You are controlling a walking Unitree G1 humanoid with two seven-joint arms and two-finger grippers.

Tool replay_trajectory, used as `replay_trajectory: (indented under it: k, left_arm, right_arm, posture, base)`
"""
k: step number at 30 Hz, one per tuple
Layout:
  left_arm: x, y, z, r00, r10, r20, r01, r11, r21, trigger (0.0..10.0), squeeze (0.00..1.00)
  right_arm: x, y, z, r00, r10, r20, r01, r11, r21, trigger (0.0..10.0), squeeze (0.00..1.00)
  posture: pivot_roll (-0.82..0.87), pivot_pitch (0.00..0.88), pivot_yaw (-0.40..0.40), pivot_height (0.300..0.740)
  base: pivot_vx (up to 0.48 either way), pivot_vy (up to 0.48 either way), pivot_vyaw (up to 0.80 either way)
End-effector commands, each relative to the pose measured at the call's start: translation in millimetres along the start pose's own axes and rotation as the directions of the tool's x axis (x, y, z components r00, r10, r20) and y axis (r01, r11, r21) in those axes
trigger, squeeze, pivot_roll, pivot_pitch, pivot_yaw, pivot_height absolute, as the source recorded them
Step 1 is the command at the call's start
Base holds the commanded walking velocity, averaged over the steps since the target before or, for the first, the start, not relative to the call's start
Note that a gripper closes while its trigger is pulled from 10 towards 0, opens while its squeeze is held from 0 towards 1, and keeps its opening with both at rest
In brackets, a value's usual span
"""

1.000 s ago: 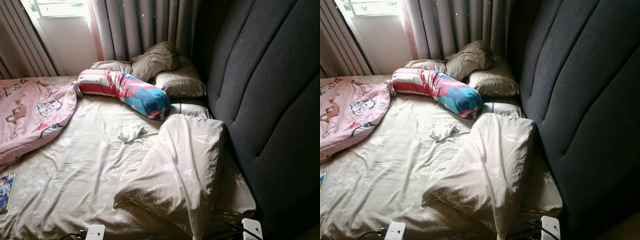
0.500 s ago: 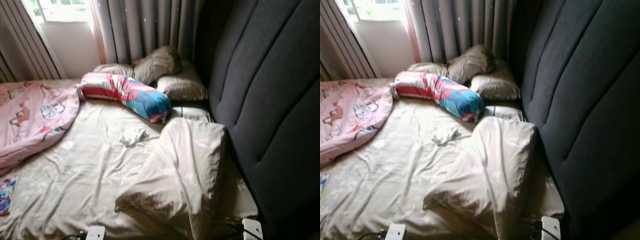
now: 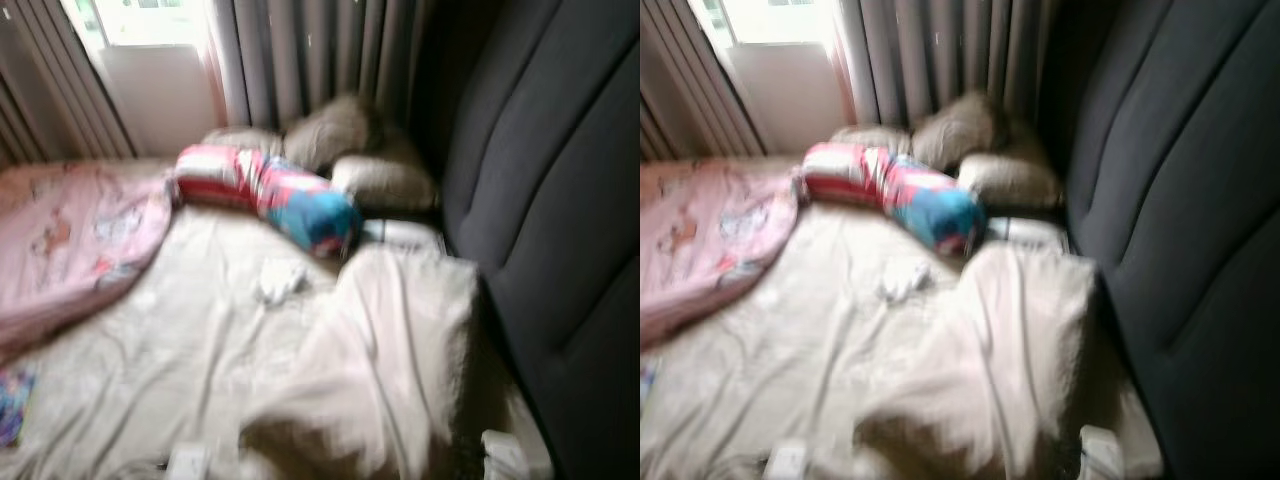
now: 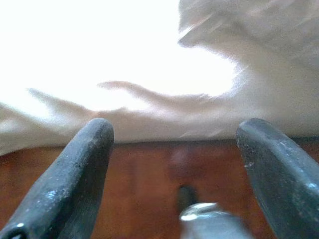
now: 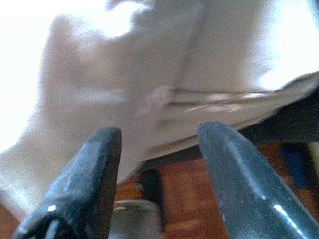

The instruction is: Clean up the room

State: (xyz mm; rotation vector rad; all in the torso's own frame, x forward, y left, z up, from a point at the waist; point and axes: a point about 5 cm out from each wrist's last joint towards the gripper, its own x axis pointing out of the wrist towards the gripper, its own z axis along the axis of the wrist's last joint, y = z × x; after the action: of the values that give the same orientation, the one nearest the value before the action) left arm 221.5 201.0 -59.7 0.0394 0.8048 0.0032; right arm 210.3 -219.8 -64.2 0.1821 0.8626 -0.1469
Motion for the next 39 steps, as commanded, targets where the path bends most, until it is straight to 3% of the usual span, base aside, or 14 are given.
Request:
replay_trajectory:
  k: [1,14,20,24,25,29,33,39]
  left_arm:
    - [-5.8,12.4,-18,0.998,0.031,-0.059,-0.031,1.000,0.003,10.0,0.00]
    - [-6.0,12.8,-19,0.997,0.034,-0.062,-0.034,0.999,0.003,10.0,0.00]
    - [-5.3,13.6,-14,0.998,0.043,-0.034,-0.043,0.999,0.001,10.0,0.00]
    - [-2.7,16.4,4,0.997,0.051,0.053,-0.051,0.999,-0.011,10.0,0.00]
    - [-1.2,19.8,19,0.991,0.066,0.118,-0.062,0.997,-0.034,10.0,0.00]
    - [-0.4,26.2,47,0.969,0.088,0.233,-0.075,0.995,-0.064,10.0,0.00]
    - [-1.3,25.0,80,0.924,0.071,0.375,-0.067,0.997,-0.024,10.0,0.00]
    - [-6.5,15.1,121,0.833,0.051,0.552,-0.040,0.999,-0.031,10.0,0.00]
  right_arm:
    - [1.8,8.3,5,0.999,0.019,0.030,-0.020,1.000,0.011,10.0,0.00]
    - [1.3,10.1,11,0.994,0.045,0.100,-0.049,0.998,0.037,10.0,0.00]
    - [0.2,10.6,17,0.983,0.044,0.178,-0.054,0.997,0.053,10.0,0.00]
    - [-0.9,11.2,21,0.971,0.046,0.234,-0.063,0.996,0.068,10.0,0.00]
    - [-1.2,11.3,23,0.968,0.050,0.246,-0.066,0.996,0.056,10.0,0.00]
    - [-1.7,11.8,25,0.963,0.060,0.265,-0.074,0.996,0.045,10.0,0.00]
    - [-2.3,12.2,27,0.955,0.070,0.287,-0.086,0.995,0.042,10.0,0.00]
    - [-4.5,12.0,31,0.933,0.059,0.354,-0.084,0.995,0.056,10.0,0.00]
  posture:
    - [-0.02,0.063,0.007,0.740]
    - [-0.02,0.077,0.003,0.740]
    - [-0.02,0.080,0.007,0.740]
    - [-0.02,0.083,0.009,0.740]
    - [-0.02,0.083,0.008,0.740]
    - [-0.02,0.082,0.009,0.740]
    - [-0.02,0.083,0.010,0.740]
    - [-0.03,0.084,0.012,0.740]
  base:
    - [0.000,0.000,0.00]
    - [0.000,0.000,0.00]
    - [0.000,0.000,0.00]
    - [0.000,0.000,0.00]
    - [0.000,0.000,0.00]
    - [0.000,0.000,0.00]
    - [0.000,0.000,0.00]
    - [0.000,0.000,0.00]
